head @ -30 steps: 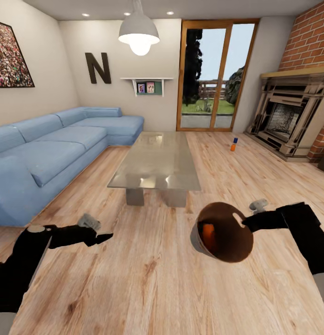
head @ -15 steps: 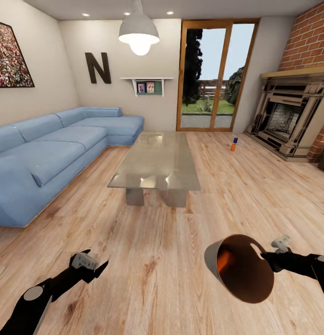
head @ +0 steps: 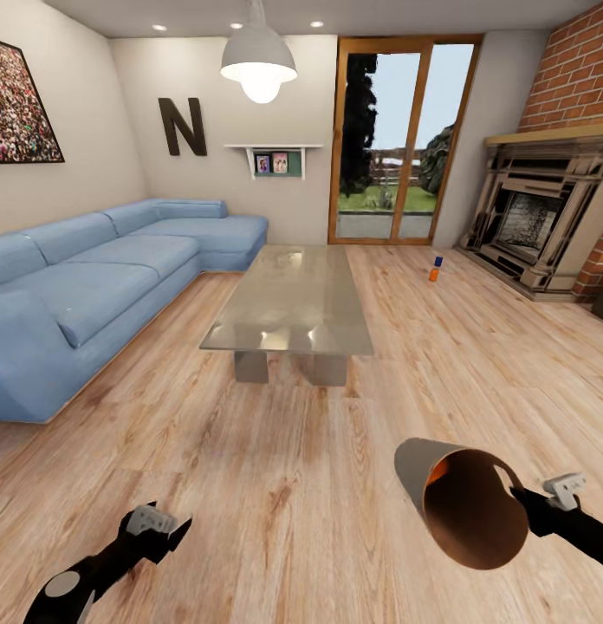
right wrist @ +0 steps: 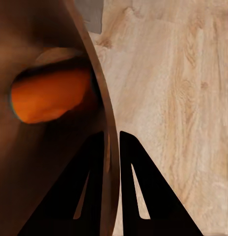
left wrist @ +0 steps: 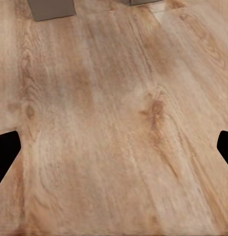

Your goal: Put the three can of soda from the living room inside the tash can in the kitchen.

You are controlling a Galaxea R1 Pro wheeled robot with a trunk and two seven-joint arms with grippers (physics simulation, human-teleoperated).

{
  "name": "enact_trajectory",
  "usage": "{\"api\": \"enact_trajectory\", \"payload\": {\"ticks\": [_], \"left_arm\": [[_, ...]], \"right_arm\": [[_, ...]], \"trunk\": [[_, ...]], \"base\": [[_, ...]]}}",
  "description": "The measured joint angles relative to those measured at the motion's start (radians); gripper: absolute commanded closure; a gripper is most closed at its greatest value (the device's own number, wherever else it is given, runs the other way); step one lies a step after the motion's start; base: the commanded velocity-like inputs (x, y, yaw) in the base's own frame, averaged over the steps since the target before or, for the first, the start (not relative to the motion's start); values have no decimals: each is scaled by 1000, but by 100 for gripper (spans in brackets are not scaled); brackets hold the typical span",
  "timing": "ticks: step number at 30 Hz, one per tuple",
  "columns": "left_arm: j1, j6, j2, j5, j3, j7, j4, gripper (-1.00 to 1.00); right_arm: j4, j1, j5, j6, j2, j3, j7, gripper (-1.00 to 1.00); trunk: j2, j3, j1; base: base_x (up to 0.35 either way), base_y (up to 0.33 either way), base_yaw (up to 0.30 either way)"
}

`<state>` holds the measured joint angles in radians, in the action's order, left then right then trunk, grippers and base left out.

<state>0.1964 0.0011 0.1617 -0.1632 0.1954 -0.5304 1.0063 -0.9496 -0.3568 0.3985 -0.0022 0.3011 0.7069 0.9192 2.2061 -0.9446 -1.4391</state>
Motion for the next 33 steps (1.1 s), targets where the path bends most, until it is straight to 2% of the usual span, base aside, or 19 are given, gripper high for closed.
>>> {"api": "enact_trajectory", "payload": {"ticks": [1, 3, 5, 7, 12, 16, 23, 29, 33], "left_arm": [[1, -10, -2, 1, 0, 18, -16, -100], [3, -17, -6, 2, 0, 49, -30, -100], [4, -26, -17, 3, -1, 124, -46, -100], [4, -30, -25, 1, -3, 164, -54, -100], [9, -30, -47, -2, -5, 215, -89, -100], [12, -32, -58, 1, -5, 273, -101, -100], [12, -33, -60, 1, -7, 288, -104, -100], [12, -32, -60, -2, -7, 295, -104, -100], [12, -33, -61, -6, -7, 298, -104, -100]], "right_arm": [[29, 1, -1, -53, 0, 41, -1, 100], [62, 1, -2, -118, 0, 83, 1, 100], [110, 1, 2, -203, -1, 142, -1, 100], [127, 2, -1, -237, -2, 162, 0, 100], [143, 2, -1, -263, -4, 179, -3, 100], [145, 2, 5, -270, -22, 182, -2, 100], [146, 2, -1, -266, -27, 187, -3, 100], [144, 2, -2, -267, -29, 187, -3, 100], [144, 2, 2, -268, -39, 187, -3, 100]], "trunk": [[0, 0, 0], [0, 0, 0], [0, 0, 0], [0, 0, 0], [0, 0, 0], [0, 2, 0], [0, 8, 0], [0, 9, 0], [0, 9, 0]], "base": [[0, 0, 0], [0, -19, 0], [0, -130, 0], [0, -208, 0], [28, -279, 0], [101, -305, -72], [187, -275, -172], [264, -216, -24], [270, -211, -1]]}}
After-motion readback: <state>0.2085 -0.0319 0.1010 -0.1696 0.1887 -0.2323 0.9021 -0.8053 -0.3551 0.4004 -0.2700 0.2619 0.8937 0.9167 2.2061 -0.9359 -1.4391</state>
